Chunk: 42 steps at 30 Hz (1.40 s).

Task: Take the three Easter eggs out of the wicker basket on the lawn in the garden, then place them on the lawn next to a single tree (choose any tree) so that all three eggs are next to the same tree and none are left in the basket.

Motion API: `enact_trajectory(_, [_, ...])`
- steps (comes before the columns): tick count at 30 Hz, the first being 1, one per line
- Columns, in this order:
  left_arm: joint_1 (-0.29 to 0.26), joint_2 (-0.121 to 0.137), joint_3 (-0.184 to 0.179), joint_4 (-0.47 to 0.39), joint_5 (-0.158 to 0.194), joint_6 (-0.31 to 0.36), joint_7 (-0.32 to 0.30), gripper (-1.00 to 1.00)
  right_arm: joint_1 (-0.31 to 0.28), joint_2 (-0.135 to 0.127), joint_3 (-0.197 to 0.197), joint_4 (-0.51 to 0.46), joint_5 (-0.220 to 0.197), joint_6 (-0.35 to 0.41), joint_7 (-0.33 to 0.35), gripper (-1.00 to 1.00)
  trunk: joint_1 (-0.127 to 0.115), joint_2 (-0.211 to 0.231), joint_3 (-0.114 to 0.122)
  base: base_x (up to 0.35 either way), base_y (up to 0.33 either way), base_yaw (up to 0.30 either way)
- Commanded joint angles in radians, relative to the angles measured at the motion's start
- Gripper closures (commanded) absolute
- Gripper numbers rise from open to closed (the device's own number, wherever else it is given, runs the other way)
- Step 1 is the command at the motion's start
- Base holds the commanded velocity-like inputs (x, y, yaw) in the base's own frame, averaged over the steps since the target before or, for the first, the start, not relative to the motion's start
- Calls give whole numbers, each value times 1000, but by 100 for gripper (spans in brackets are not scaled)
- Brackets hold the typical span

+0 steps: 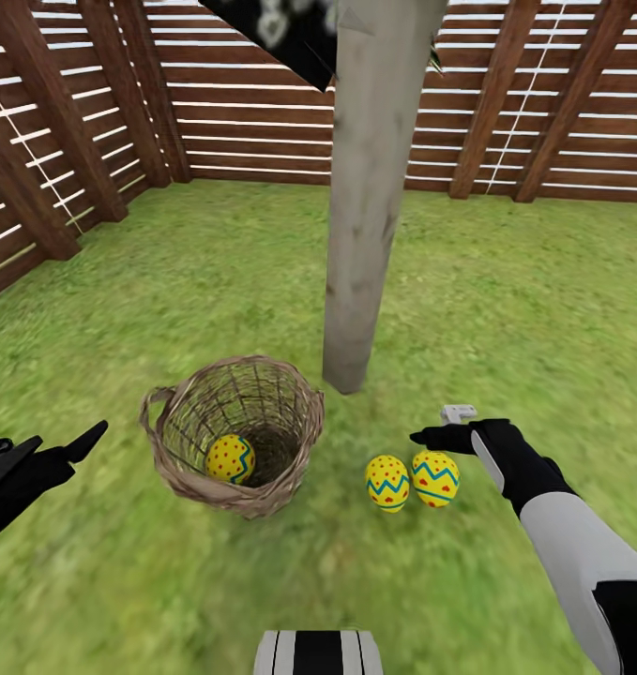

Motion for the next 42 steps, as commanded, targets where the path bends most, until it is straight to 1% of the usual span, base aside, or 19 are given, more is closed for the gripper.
enact_trajectory(1, [0,0,-2,0,0,11,-2,-100,0,-1,4,-6,-6,5,-1,-100,-1,0,3,-328,0,0])
enact_trajectory(6, [-2,-1,-4,0,0,11,13,-100,6,-1,3,-77,-8,16,2,-100,-3,1,23,-336,0,0])
enact_trajectory(9, [-2,-1,-5,-1,0,11,22,-100,8,-3,-7,-155,-17,31,10,-100,-5,2,34,-254,0,0])
enact_trajectory(10, [-2,0,-5,-1,0,12,24,-100,12,-10,-42,-216,-64,82,23,-100,-5,2,38,-54,0,0])
enact_trajectory(11, [-2,0,-5,-1,0,15,24,-100,15,-16,-59,-242,-92,114,28,-100,-6,2,42,-34,0,0])
enact_trajectory(14, [-2,0,-5,-1,0,27,25,-100,43,-53,-88,-324,-173,219,53,-100,-7,3,54,-25,0,0])
enact_trajectory(15, [-2,0,-5,-2,0,29,25,-100,65,-77,-94,-371,-208,259,84,-100,-7,3,57,-133,0,0])
enact_trajectory(17, [-2,0,-5,-2,0,31,25,-100,100,-121,-98,-437,-245,306,141,-100,-8,4,65,-230,0,0])
enact_trajectory(19, [-2,1,-5,-2,0,32,25,-100,137,-168,-112,-500,-278,341,207,-100,-9,4,73,-294,0,0])
enact_trajectory(20, [-2,1,-5,-2,0,32,25,-100,154,-189,-127,-526,-296,351,239,-100,-10,4,77,-317,0,0])
enact_trajectory(21, [-2,0,-5,-2,0,32,25,-100,177,-211,-151,-552,-320,361,272,-100,-10,5,81,-328,0,0])
enact_trajectory(23, [-2,0,-5,-2,0,32,25,-100,196,-226,-175,-568,-337,367,294,-100,-11,5,88,-334,0,0])
enact_trajectory(26, [-2,0,-5,-2,0,32,25,-100,208,-234,-188,-579,-347,371,307,-100,-12,6,100,-338,0,0])
enact_trajectory(29, [-3,0,-8,-2,0,33,25,-100,210,-236,-191,-585,-349,371,324,-100,-14,7,112,-340,0,0])
enact_trajectory(31, [-4,1,-21,-2,0,32,25,-100,211,-236,-191,-592,-349,372,345,-100,-15,7,119,-340,0,0])
enact_trajectory(34, [-3,-2,-32,0,7,25,17,-100,211,-236,-191,-595,-349,372,357,-100,-16,8,131,-278,0,0])
enact_trajectory(42, [-2,-3,-37,-2,6,23,16,-100,211,-236,-192,-611,-349,371,362,-100,-16,8,131,-34,0,0])
